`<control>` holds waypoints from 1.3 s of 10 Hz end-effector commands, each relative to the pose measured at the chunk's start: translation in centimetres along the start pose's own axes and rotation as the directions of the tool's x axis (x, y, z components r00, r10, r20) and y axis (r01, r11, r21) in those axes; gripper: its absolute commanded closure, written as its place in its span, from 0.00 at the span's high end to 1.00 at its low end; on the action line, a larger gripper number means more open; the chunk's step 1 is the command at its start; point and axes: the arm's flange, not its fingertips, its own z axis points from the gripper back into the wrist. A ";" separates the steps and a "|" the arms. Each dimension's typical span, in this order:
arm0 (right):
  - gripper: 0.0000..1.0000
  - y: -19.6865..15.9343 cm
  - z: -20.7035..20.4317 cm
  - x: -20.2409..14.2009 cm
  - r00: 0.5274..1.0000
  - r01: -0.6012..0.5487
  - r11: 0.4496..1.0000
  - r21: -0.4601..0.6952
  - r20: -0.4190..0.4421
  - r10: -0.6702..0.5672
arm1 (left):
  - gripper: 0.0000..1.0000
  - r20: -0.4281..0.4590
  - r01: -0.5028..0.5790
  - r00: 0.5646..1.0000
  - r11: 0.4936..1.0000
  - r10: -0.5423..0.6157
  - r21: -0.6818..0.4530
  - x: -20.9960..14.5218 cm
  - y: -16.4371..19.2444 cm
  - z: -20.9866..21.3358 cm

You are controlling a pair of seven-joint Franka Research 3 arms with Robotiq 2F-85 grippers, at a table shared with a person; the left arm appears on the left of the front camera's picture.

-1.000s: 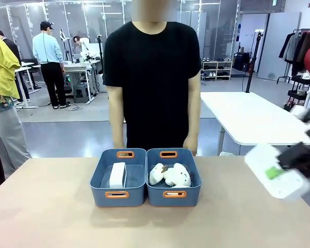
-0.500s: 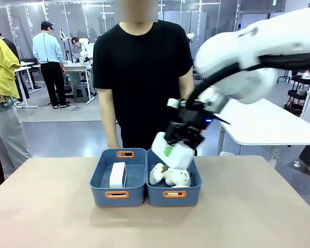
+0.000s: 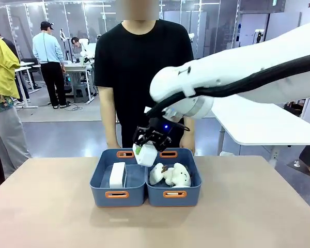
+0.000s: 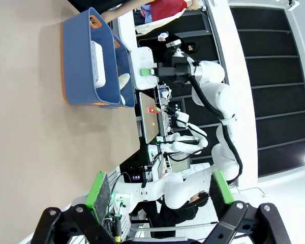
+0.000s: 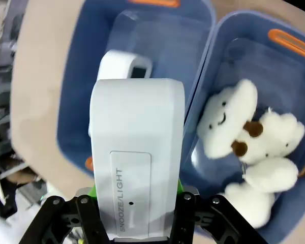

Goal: Sort the digital clocks into the basket.
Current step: Pick up the Digital clock from the table and place it into the empty Plastic storage basket.

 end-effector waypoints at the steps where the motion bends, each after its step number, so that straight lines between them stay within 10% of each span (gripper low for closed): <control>1: 0.51 1.5 -2.8 1.4 0.984 0.148 0.977 -0.155 0.126 -0.129 | 1.00 0.006 -0.013 1.000 1.000 0.013 -0.017 -0.1 -0.6 0.0; 3: 0.51 2.5 -5.5 1.5 0.966 0.191 0.967 -0.166 0.205 -0.156 | 1.00 0.006 -0.013 1.000 1.000 0.013 -0.017 -0.1 -0.6 0.0; 10: 0.51 2.6 -10.1 1.4 0.987 0.150 0.957 -0.250 0.093 -0.130 | 1.00 0.006 -0.013 1.000 1.000 0.013 -0.017 -0.1 -0.6 0.0; 12: 0.98 2.9 -9.8 1.0 0.989 0.134 0.957 -0.256 0.089 -0.115 | 1.00 0.006 -0.013 1.000 1.000 0.013 -0.017 -0.1 -0.6 0.0; 13: 1.00 3.2 -9.5 0.7 0.991 0.120 0.956 -0.269 0.097 -0.097 | 1.00 0.006 -0.013 1.000 1.000 0.013 -0.017 -0.1 -0.6 0.0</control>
